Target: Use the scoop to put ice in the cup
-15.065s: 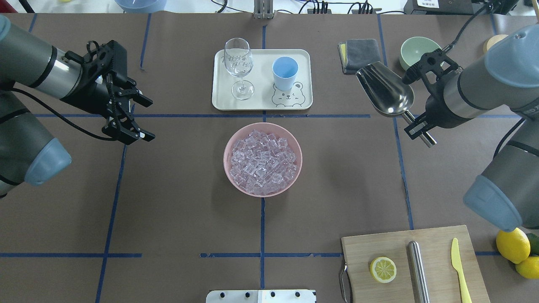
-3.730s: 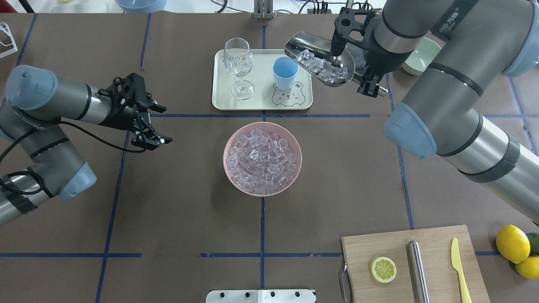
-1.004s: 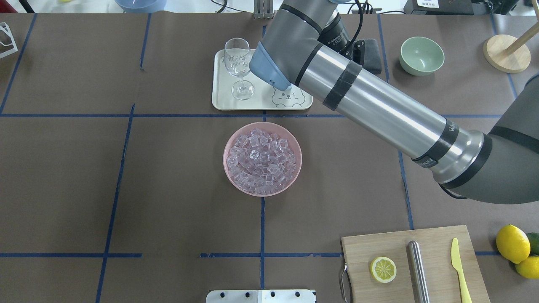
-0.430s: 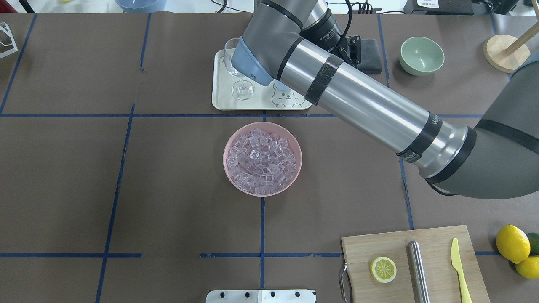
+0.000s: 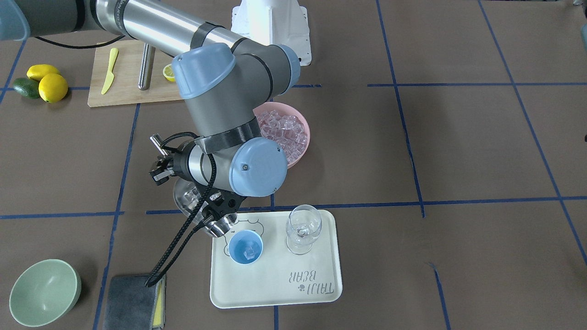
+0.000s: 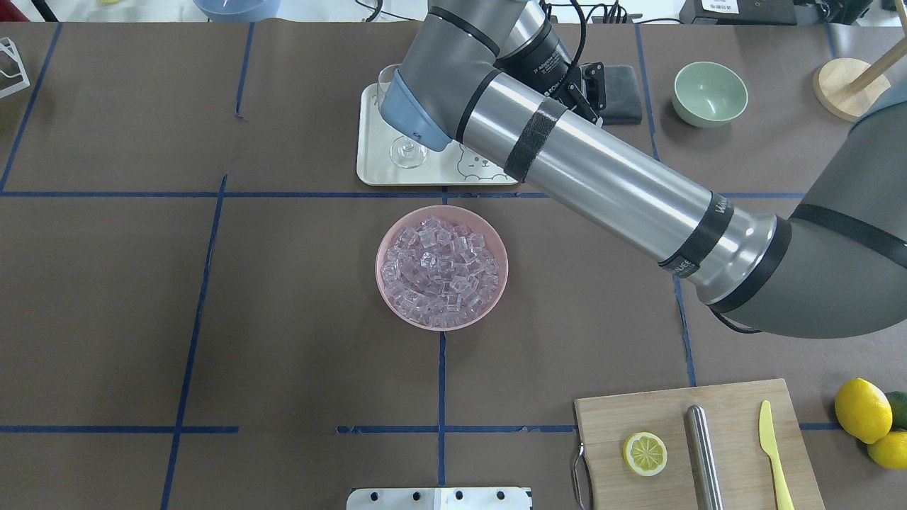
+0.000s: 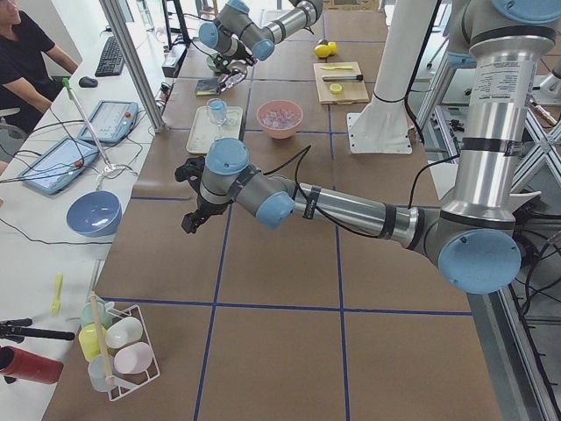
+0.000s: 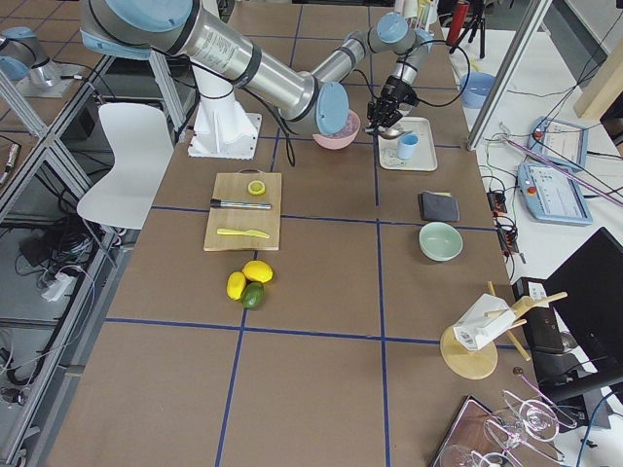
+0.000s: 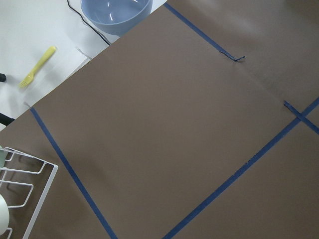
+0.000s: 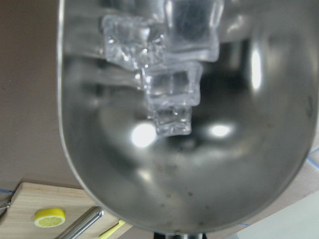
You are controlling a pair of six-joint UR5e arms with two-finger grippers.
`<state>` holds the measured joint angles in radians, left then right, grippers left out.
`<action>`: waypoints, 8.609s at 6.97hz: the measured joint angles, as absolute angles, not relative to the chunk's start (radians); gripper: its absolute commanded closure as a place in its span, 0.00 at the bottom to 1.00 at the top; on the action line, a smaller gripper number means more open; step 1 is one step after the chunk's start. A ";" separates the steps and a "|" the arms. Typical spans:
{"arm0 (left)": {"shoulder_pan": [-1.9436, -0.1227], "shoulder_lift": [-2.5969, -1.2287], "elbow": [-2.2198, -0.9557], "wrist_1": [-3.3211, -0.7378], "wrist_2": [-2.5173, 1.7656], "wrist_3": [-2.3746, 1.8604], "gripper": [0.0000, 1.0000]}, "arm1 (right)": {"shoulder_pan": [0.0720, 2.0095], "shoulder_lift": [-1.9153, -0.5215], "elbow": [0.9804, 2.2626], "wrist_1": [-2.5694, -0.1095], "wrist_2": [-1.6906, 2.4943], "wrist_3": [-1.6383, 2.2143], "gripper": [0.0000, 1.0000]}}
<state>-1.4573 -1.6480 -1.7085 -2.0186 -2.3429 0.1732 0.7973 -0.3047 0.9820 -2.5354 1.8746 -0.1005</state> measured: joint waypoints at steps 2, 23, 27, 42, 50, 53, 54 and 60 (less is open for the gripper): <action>-1.458 -1.648 -1.708 -2.019 -2.352 0.173 0.00 | 0.784 -0.303 0.972 -2.536 1.852 -0.101 1.00; -1.467 -1.625 -1.709 -2.021 -2.407 0.182 0.00 | 1.000 -0.962 1.822 -2.493 2.057 0.227 1.00; -1.467 -1.605 -1.705 -2.022 -2.407 0.181 0.00 | 0.930 -1.319 1.979 -2.159 2.127 0.579 1.00; -1.463 -1.602 -1.662 -2.028 -2.407 0.183 0.00 | 0.746 -1.566 1.850 -1.717 2.232 0.706 0.00; -1.473 -1.586 -1.653 -2.016 -2.354 0.176 0.00 | 1.159 -1.571 2.039 -1.728 2.249 0.500 0.00; -1.519 -1.576 -1.594 -1.935 -2.313 0.181 0.00 | 1.380 -1.603 1.918 -1.728 2.297 0.061 0.00; -1.533 -1.576 -1.591 -1.867 -2.312 0.192 0.00 | 1.452 -1.607 1.846 -1.726 2.341 -0.036 0.00; -1.627 -1.587 -1.670 -1.408 -2.319 0.253 0.00 | 1.532 -1.604 1.737 -1.716 2.447 -0.106 0.00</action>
